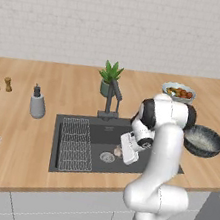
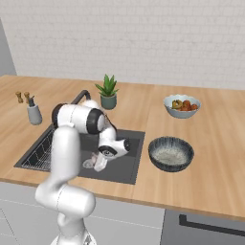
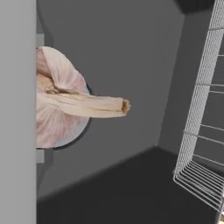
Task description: Pick the garlic from the sink and place it in the bowl. Then pick the bowl and place it in the microwave. Then close the microwave door and press the start button.
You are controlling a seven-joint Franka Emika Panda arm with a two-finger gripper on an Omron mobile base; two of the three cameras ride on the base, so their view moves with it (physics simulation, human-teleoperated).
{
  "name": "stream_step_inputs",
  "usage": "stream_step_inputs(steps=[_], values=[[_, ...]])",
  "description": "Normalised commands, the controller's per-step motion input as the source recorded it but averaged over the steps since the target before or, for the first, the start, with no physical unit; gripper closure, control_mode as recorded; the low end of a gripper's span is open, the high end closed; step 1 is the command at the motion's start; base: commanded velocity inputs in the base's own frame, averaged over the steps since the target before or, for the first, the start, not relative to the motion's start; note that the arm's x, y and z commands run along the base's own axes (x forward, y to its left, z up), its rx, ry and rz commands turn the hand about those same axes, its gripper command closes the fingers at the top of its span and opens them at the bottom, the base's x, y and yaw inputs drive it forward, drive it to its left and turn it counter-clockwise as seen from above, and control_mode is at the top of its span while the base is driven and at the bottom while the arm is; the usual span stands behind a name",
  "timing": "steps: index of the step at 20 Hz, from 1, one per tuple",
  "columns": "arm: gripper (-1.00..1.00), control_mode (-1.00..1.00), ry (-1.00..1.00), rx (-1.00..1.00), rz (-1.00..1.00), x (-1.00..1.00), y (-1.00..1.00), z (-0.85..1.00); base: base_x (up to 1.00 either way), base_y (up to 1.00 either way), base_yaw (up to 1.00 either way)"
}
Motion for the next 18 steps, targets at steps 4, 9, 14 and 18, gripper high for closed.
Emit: stream_step_inputs(steps=[4,9,14,18], values=[[1.00,-1.00,-0.22,-0.03,0.00,-0.59,0.00,1.00,0.00,0.00,0.00],[1.00,-1.00,0.00,-0.09,-0.04,-0.45,-0.05,1.00,0.00,0.00,0.00],[1.00,-1.00,0.00,-0.03,-0.03,-0.34,-0.30,1.00,0.00,0.00,0.00],[1.00,-1.00,0.00,-0.08,-0.03,-0.55,-0.43,1.00,0.00,0.00,0.00]])
